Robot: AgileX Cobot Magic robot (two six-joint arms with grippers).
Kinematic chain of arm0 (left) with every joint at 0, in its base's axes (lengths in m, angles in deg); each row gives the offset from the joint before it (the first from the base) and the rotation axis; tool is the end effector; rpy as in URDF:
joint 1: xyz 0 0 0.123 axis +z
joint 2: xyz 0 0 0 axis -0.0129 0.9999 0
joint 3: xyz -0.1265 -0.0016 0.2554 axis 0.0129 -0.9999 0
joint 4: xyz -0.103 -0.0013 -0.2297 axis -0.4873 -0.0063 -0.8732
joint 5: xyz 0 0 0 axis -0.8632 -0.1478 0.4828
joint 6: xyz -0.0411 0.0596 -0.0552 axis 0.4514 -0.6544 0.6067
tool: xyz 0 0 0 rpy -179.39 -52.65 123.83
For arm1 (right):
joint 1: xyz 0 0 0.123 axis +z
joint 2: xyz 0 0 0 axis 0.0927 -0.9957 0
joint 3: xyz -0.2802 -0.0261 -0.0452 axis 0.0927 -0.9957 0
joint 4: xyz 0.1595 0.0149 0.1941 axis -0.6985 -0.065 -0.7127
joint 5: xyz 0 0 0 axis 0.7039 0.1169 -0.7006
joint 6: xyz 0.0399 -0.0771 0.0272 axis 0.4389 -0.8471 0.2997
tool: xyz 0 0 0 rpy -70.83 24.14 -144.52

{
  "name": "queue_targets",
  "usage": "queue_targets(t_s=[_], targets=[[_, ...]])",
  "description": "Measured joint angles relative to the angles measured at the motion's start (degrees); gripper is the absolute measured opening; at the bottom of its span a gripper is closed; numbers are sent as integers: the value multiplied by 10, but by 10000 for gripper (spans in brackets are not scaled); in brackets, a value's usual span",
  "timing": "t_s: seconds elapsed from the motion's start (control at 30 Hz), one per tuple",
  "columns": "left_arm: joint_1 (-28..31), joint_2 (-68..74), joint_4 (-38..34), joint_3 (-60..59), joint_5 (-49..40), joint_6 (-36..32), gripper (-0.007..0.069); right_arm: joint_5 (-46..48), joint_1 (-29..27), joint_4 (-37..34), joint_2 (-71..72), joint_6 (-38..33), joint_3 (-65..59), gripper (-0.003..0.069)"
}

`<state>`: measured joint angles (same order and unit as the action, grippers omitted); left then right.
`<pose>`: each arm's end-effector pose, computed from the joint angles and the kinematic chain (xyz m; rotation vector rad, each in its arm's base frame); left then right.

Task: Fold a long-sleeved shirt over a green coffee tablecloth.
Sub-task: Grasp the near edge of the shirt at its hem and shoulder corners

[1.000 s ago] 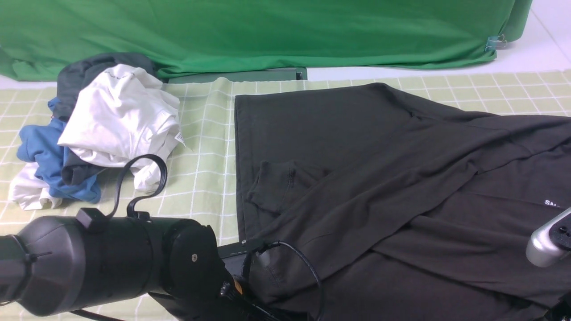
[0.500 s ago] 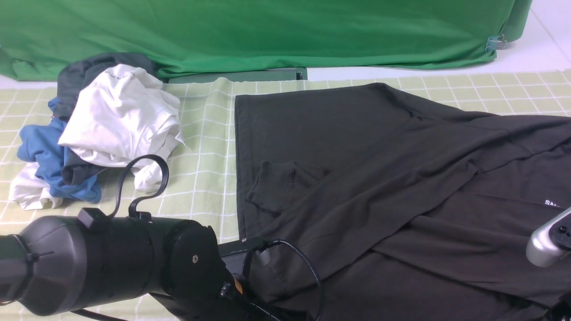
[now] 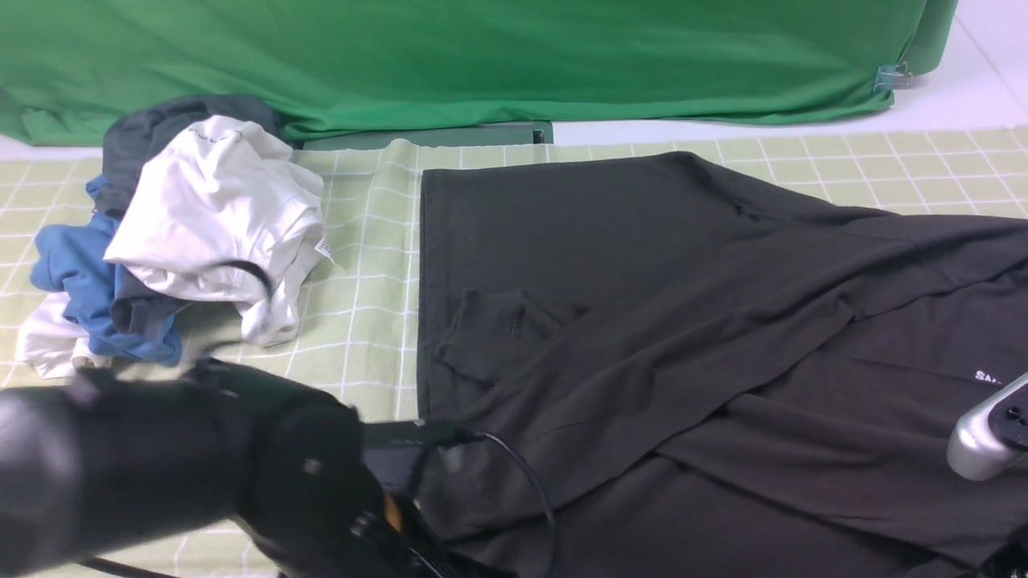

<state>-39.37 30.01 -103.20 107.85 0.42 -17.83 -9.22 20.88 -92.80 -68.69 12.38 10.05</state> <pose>0.1703 -0.1637 0.1711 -0.1224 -3.0917 0.4484 0.1236 0.0690 0.2500 -0.6797 2.6566 0.2309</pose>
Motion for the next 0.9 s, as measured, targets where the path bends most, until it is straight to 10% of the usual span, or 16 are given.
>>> queue_targets(t_s=[0.33,0.9], targets=[[177,-46,42,-19,-105,-56,22,-4,0,0,0,0,0,457],[191,-46,40,-34,-102,-90,22,-49,170,-16,-175,-95,-1,553]])
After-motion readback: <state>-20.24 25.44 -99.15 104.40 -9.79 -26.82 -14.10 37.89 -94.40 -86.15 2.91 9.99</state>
